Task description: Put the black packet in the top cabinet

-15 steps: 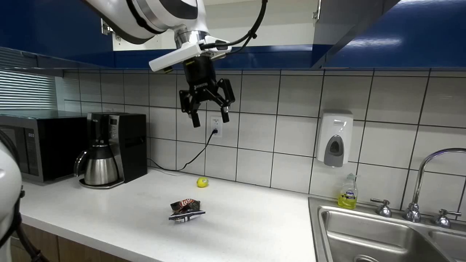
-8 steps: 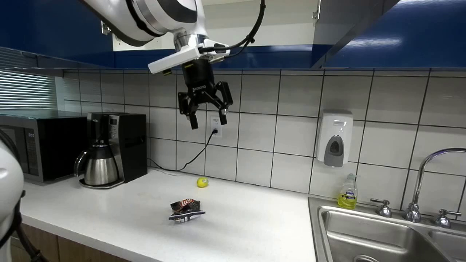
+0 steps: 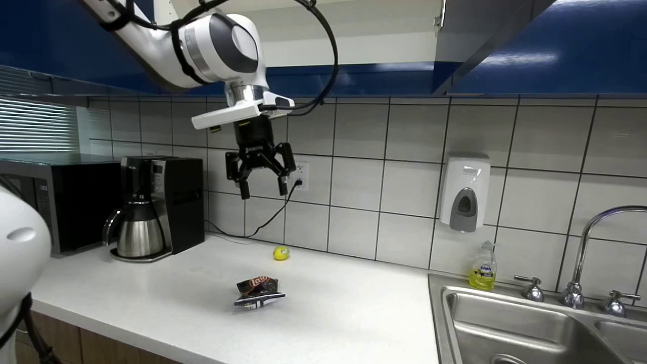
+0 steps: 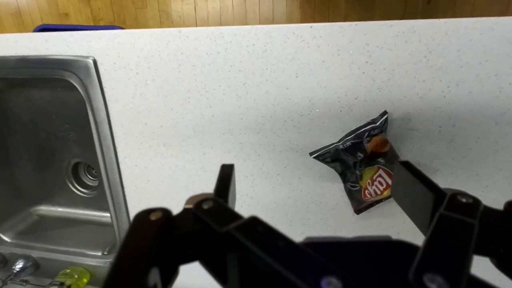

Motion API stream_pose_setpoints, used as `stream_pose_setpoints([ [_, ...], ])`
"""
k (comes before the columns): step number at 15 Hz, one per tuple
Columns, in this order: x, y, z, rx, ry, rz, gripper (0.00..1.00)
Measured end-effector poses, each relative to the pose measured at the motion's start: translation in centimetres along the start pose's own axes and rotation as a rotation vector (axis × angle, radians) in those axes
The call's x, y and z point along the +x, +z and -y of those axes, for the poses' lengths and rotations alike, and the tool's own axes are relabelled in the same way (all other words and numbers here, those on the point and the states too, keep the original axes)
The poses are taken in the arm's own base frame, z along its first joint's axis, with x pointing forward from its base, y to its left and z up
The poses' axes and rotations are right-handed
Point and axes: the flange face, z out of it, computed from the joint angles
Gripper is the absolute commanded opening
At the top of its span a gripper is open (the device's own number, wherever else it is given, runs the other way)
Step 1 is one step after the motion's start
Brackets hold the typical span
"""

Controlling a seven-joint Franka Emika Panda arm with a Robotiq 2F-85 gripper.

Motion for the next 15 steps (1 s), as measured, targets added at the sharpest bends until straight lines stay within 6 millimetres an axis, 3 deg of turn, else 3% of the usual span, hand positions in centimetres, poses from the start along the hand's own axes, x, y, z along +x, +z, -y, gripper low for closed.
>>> stream_pose_setpoints([
  [4, 1.7, 2.1, 2.6, 0.003, -0.062, 0.004, 1.00],
  [15, 5.1, 10.4, 5.7, 0.063, -0.125, 0.026, 1.00],
])
